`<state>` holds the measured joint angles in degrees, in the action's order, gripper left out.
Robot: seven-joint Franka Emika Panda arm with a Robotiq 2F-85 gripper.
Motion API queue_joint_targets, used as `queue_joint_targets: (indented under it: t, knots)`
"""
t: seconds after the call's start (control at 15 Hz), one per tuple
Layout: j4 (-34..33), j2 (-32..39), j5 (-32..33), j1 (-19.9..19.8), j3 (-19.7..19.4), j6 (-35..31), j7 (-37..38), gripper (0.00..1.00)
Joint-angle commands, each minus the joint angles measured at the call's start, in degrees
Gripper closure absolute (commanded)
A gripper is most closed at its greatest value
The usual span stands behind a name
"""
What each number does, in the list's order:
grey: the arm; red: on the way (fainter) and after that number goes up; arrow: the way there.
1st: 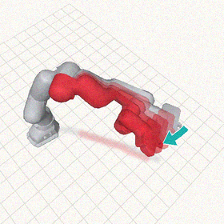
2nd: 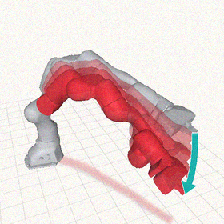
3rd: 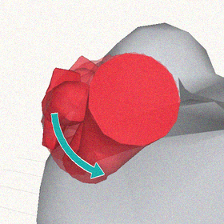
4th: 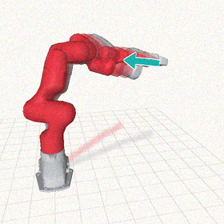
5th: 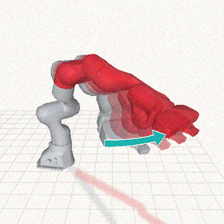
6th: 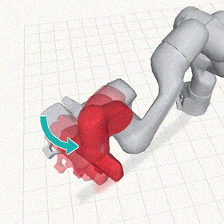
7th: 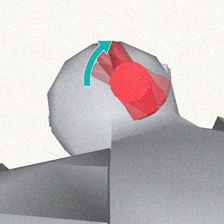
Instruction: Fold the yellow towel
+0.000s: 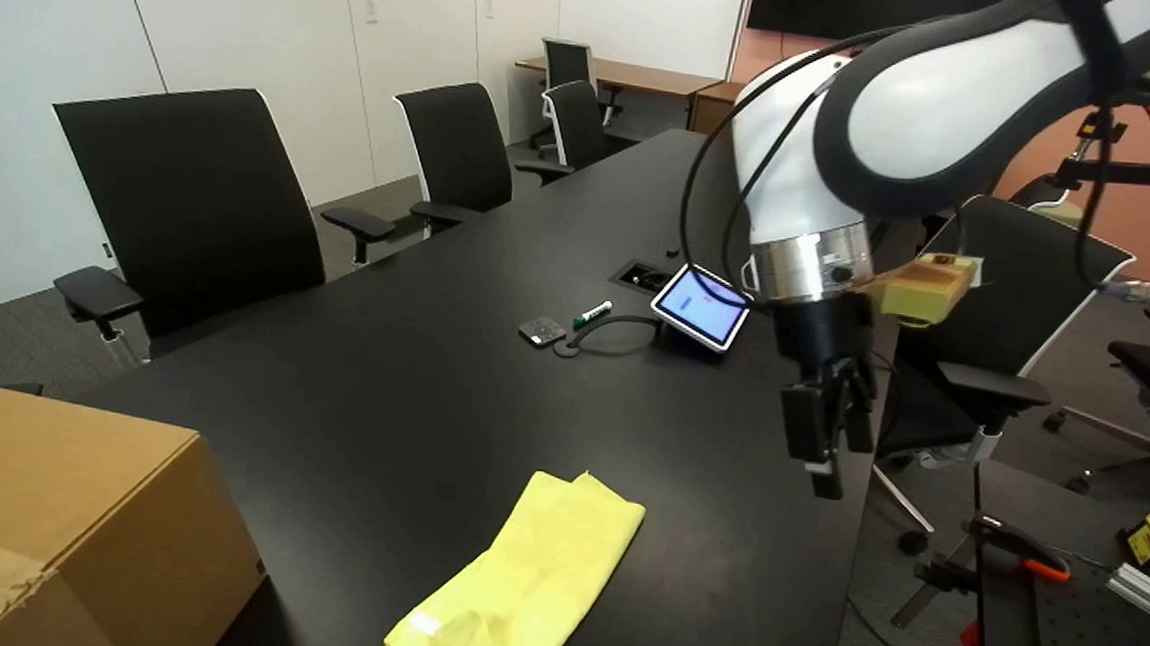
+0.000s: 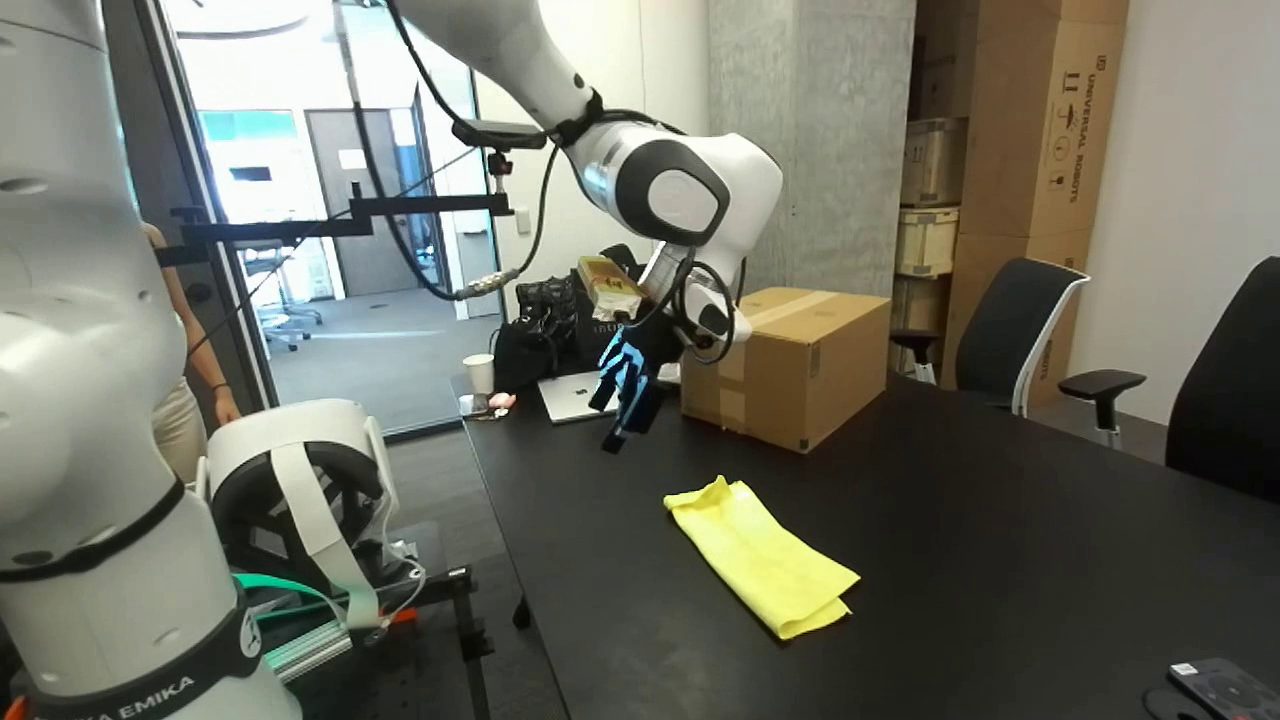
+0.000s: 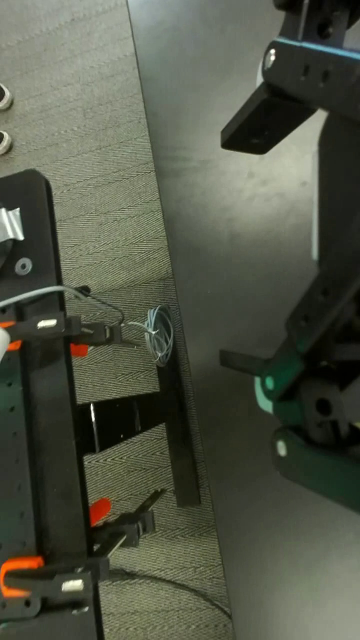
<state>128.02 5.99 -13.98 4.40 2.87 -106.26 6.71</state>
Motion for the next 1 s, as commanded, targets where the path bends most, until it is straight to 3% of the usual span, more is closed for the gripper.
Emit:
queue_joint_targets:
  t: [0.0, 0.2, 0.6, 0.67, 0.93]
  knots:
    - [9.00, -13.84, 5.29, -2.68, -1.95, 1.38, -6.91, 0.00]
    - [11.83, -22.04, 10.84, -4.90, -4.08, 0.35, -11.44, 0.00]
    - [13.26, -31.52, 8.36, -6.03, -9.73, -5.69, -23.53, 0.00]
    - [10.82, -27.79, 10.03, -5.99, -8.28, -2.67, -19.26, 0.00]
    - [11.11, -28.16, 10.03, -6.05, -8.63, -2.64, -19.75, 0.00]
